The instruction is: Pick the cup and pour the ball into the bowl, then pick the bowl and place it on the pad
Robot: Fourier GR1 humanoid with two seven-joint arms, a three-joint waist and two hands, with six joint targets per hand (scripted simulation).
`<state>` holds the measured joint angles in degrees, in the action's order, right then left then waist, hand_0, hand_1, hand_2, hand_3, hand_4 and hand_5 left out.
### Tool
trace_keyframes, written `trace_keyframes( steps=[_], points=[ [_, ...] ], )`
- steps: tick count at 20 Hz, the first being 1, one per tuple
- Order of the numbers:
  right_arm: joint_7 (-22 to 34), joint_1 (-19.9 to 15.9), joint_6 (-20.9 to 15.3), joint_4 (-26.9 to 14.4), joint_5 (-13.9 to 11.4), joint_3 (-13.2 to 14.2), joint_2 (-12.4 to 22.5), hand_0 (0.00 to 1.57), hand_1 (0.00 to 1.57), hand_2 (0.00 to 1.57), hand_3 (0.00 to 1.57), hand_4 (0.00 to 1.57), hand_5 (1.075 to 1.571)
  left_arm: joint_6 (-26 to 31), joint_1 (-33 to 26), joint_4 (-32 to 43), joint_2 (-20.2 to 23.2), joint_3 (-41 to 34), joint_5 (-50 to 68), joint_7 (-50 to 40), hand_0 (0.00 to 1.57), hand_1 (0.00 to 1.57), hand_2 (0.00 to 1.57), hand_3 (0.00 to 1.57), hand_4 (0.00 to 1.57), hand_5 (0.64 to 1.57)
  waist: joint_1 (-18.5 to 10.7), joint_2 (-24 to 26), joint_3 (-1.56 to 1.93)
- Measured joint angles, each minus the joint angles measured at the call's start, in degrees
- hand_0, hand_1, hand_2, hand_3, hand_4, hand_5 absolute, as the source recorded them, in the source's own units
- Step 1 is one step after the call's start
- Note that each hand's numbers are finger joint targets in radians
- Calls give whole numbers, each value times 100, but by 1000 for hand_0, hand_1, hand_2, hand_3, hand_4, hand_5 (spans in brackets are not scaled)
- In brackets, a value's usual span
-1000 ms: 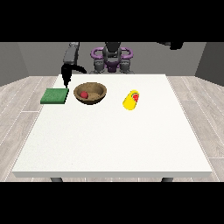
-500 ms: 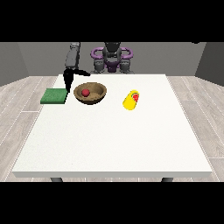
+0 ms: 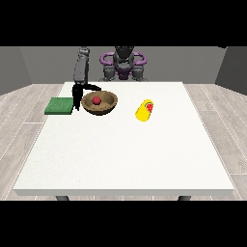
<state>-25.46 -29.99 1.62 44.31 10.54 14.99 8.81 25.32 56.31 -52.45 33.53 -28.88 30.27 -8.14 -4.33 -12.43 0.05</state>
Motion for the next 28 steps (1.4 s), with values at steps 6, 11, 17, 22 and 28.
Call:
trace_keyframes(
  steps=[6,11,17,22,28],
  points=[
    [-516,-131,219,-664,130,241,168,0,0,0,0,0,1569,-9,49,-337,27,59,337,-244,0,0,0,0,90,1568,-185,-252,1],
    [-792,-338,282,-982,178,325,206,0,0,0,0,0,1567,-48,221,-488,249,49,577,-493,0,0,0,0,0,1568,-252,-402,-29],
    [-933,-378,545,-1164,522,608,238,1571,1571,1571,809,949,1529,-195,300,-738,298,43,724,-569,0,0,0,0,0,1571,-321,-517,-132],
    [-822,-271,244,-1188,349,530,416,1571,1571,1571,1571,997,1571,-180,349,-791,267,53,862,-659,0,0,0,0,0,1571,-456,-509,-204],
    [-197,-296,-120,-1142,357,440,477,1571,1571,1571,1500,1046,1567,-143,231,-610,272,42,916,-711,0,0,0,0,0,1571,-454,-329,-113]
  ],
)
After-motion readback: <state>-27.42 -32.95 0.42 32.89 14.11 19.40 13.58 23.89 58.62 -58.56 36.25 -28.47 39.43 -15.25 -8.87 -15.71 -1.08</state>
